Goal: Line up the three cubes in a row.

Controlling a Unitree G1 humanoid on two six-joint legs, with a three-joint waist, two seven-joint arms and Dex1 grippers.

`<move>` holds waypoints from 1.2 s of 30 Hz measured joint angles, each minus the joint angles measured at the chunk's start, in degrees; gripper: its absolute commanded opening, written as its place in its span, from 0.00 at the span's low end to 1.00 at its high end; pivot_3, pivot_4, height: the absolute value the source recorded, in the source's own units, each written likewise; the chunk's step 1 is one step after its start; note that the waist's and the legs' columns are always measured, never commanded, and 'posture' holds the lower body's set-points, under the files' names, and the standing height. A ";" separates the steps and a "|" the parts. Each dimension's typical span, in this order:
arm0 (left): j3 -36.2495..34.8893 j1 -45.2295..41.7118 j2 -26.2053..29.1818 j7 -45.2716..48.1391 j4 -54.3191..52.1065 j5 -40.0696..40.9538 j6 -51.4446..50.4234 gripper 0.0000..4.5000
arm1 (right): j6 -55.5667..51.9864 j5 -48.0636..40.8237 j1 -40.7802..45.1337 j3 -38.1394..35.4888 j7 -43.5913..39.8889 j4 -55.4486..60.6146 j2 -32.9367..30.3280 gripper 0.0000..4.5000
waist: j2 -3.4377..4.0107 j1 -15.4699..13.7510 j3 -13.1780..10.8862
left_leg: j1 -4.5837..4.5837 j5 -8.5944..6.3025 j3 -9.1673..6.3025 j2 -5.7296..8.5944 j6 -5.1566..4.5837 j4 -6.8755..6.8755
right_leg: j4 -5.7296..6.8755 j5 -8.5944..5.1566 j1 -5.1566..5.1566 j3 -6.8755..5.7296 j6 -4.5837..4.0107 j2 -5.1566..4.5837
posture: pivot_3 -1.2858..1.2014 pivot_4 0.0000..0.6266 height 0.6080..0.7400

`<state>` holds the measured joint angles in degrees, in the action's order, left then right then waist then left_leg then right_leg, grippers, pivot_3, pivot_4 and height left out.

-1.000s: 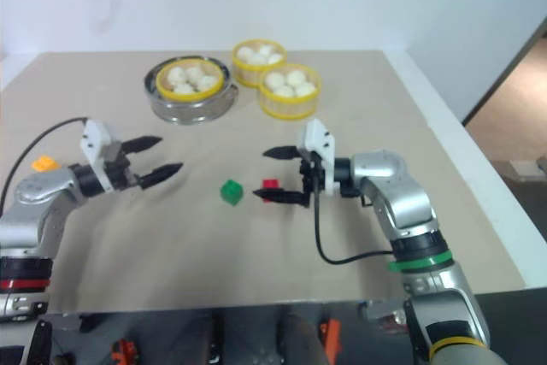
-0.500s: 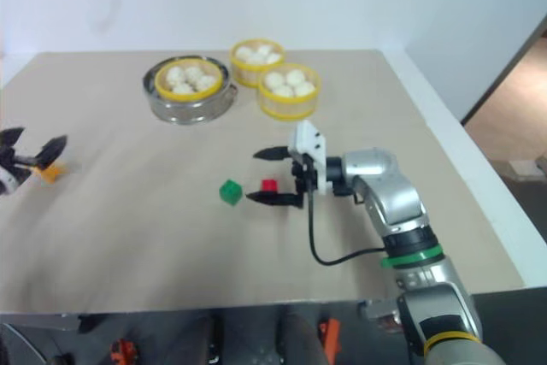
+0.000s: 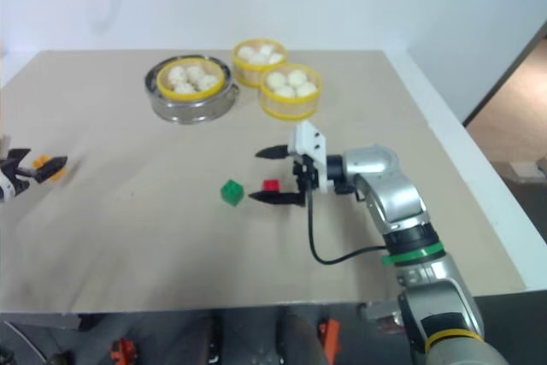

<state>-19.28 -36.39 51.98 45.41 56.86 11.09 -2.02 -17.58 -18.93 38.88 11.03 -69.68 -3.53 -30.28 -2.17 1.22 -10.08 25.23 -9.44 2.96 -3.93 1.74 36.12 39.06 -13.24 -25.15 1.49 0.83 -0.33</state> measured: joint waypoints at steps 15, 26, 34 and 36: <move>3.06 -4.75 0.41 -3.96 10.21 -3.93 3.17 0.99 | -0.66 -0.02 -1.99 -0.09 0.62 1.99 -1.86 1.00 | -0.01 0.02 0.00 | 0.01 0.01 0.00 0.00 0.01 -0.02 | 0.00 0.01 -0.01 0.00 0.01 0.00 | 0.52 0.24 1.00; 3.07 -4.75 -0.12 -5.57 10.89 -3.85 3.23 0.99 | -0.62 0.00 -1.98 -0.09 0.72 2.19 -2.03 1.00 | -0.02 0.01 0.01 | 0.01 0.01 0.00 0.00 0.01 -0.02 | 0.00 0.01 0.00 0.00 0.01 0.00 | 0.52 0.24 1.00; 3.24 -5.34 -1.72 -7.54 13.08 -3.99 2.74 0.44 | -0.62 0.01 -1.99 -0.09 0.73 2.36 -2.22 1.00 | -0.04 0.01 0.01 | 0.01 0.01 0.00 0.01 0.02 0.00 | 0.00 0.02 0.01 0.00 0.02 0.01 | 0.52 0.24 1.00; 3.29 -5.80 -1.73 -8.00 13.42 -4.19 2.81 0.36 | -0.62 0.02 -2.01 -0.09 0.75 2.44 -2.38 1.00 | -0.04 0.01 0.01 | 0.01 0.01 0.00 0.01 0.02 0.00 | 0.00 0.02 0.01 0.00 0.02 0.00 | 0.52 0.24 1.00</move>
<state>-16.00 -42.19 50.25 37.40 70.28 6.89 0.80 -18.20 -18.90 36.87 10.94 -68.93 -1.09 -32.66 -2.21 1.23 -10.07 25.24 -9.43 2.96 -3.92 1.75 36.12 39.06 -13.22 -25.14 1.49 0.85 -0.33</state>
